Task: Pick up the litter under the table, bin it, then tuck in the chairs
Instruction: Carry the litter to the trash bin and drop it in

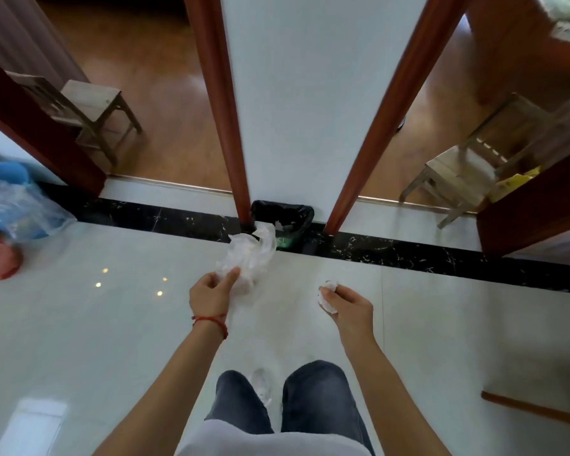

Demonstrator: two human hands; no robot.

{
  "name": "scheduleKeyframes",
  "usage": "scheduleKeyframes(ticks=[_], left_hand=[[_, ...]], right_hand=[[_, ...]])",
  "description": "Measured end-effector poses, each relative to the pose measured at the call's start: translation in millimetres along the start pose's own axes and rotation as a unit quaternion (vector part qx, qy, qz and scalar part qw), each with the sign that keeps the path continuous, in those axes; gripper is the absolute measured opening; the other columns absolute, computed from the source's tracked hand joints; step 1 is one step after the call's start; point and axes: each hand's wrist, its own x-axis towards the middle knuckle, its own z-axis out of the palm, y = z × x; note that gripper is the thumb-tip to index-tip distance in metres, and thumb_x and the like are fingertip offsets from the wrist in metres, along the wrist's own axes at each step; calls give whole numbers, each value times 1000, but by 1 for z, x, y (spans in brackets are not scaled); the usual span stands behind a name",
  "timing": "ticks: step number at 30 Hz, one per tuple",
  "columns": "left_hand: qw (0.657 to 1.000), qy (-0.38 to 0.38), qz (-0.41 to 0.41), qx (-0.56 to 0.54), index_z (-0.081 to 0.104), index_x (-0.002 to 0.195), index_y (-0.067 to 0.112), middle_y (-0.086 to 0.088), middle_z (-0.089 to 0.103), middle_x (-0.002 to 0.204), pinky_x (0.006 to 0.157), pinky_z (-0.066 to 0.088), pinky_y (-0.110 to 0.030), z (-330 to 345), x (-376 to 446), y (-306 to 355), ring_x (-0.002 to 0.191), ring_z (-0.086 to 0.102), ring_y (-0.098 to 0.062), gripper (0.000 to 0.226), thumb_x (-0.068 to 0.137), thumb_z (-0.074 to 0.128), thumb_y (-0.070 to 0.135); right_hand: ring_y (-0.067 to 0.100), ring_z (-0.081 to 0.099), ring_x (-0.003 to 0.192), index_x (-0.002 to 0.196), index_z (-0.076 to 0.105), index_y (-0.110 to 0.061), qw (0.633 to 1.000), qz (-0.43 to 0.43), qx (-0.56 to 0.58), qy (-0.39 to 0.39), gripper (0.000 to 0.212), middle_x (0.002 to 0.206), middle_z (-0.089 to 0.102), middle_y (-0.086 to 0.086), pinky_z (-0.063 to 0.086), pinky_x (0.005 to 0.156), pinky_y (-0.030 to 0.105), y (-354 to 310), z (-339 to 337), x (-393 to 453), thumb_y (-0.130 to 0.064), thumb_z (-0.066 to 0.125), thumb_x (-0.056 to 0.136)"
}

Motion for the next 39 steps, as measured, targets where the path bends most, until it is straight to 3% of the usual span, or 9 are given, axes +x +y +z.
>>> scheduleKeyframes(ticks=[2, 7, 11, 16, 22, 33, 36, 39], left_hand=[[1000, 3, -11, 6, 40, 51, 13, -2, 36, 55, 52, 32, -23, 16, 19, 6, 54, 32, -16, 41, 74, 71, 24], [999, 25, -28, 19, 40, 51, 13, -1, 36, 55, 53, 31, -23, 64, 67, 23, 53, 32, -15, 41, 74, 71, 26], [997, 52, -45, 43, 34, 47, 15, 0, 31, 53, 53, 27, -26, 104, 100, 36, 53, 28, -18, 48, 73, 71, 27], [995, 57, -67, 54, 30, 47, 14, -3, 26, 53, 55, 25, -29, 147, 136, 43, 54, 25, -18, 51, 73, 71, 29], [992, 55, -91, 67, 33, 49, 13, -3, 27, 53, 55, 26, -29, 181, 182, 32, 54, 25, -18, 49, 73, 71, 30], [984, 36, -138, 103, 34, 45, 13, -2, 31, 50, 53, 29, -28, 227, 265, 6, 51, 28, -16, 50, 73, 70, 34], [981, 37, -163, 98, 34, 45, 14, -2, 33, 51, 60, 37, -31, 241, 282, 8, 53, 31, -17, 49, 74, 69, 34], [976, 29, -209, 57, 45, 53, 13, -5, 45, 61, 74, 51, -40, 257, 297, 11, 66, 46, -24, 38, 76, 67, 34]], right_hand=[[31, 66, 74, 61, 74, -19, 1000, 12, -6, 6, 18, 87, 64, 24, 56, 83, 34, -11, 8, 26, -6, 73, 73], [19, 64, 80, 70, 70, -22, 999, 45, 3, -8, 19, 79, 69, 1, 53, 81, 33, -40, 24, 98, -3, 73, 72], [18, 58, 74, 57, 71, -17, 998, 54, 5, -27, 23, 71, 62, 5, 52, 87, 39, -70, 30, 152, -1, 71, 74], [17, 63, 77, 69, 70, -22, 998, 64, -17, -17, 19, 75, 68, 0, 52, 87, 38, -90, 39, 212, -4, 72, 73], [18, 64, 79, 61, 71, -26, 996, 67, -57, -6, 22, 73, 68, -2, 53, 89, 41, -87, 50, 262, -9, 72, 74], [21, 62, 80, 65, 73, -21, 995, 79, -53, 30, 16, 76, 67, 8, 51, 90, 48, -64, 67, 313, -12, 70, 77], [21, 63, 82, 65, 73, -20, 995, 84, -36, 33, 15, 75, 68, 4, 53, 87, 42, -61, 70, 320, -10, 70, 77], [21, 63, 85, 70, 73, -19, 995, 87, -19, 40, 13, 77, 69, 1, 54, 81, 36, -60, 72, 328, -9, 69, 77]])
